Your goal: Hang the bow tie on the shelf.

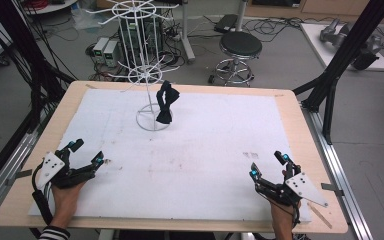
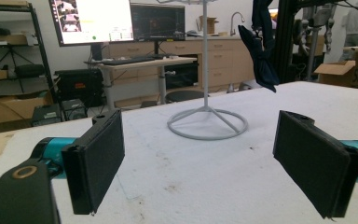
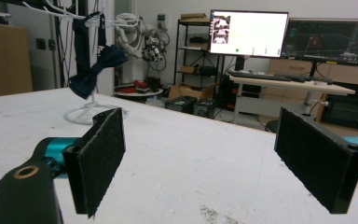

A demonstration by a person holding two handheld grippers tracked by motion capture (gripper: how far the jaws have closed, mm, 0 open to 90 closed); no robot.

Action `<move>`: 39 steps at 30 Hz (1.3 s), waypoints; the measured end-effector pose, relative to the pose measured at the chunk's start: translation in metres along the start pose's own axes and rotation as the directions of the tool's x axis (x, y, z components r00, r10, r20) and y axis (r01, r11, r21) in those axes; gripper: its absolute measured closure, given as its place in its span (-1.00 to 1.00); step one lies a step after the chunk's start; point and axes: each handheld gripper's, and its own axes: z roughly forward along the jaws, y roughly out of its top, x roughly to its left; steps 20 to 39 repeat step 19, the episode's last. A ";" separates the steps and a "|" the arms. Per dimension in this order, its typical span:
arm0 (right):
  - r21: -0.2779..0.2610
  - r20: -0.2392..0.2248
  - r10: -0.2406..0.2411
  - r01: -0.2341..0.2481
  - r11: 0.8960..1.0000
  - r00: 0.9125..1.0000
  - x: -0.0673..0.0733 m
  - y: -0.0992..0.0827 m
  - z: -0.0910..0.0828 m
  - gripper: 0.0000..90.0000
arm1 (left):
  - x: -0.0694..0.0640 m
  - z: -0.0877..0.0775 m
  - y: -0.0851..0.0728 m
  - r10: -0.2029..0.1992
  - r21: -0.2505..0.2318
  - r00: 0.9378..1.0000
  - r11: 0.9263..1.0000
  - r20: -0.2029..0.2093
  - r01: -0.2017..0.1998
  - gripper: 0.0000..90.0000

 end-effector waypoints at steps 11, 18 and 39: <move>0.001 0.025 0.055 -0.055 0.999 0.998 -0.005 -0.023 0.005 -0.73 | -0.001 0.000 0.000 0.015 0.002 1.000 1.000 0.002 -0.015 -0.62; 0.038 0.031 0.067 -0.068 0.997 0.997 -0.005 -0.023 0.008 -0.73 | 0.000 -0.001 0.000 0.005 -0.004 1.000 1.000 0.000 -0.005 -0.62; 0.036 0.031 0.071 -0.072 0.997 0.997 -0.005 -0.023 0.007 -0.73 | 0.000 -0.001 0.000 0.004 -0.004 1.000 1.000 0.000 -0.004 -0.62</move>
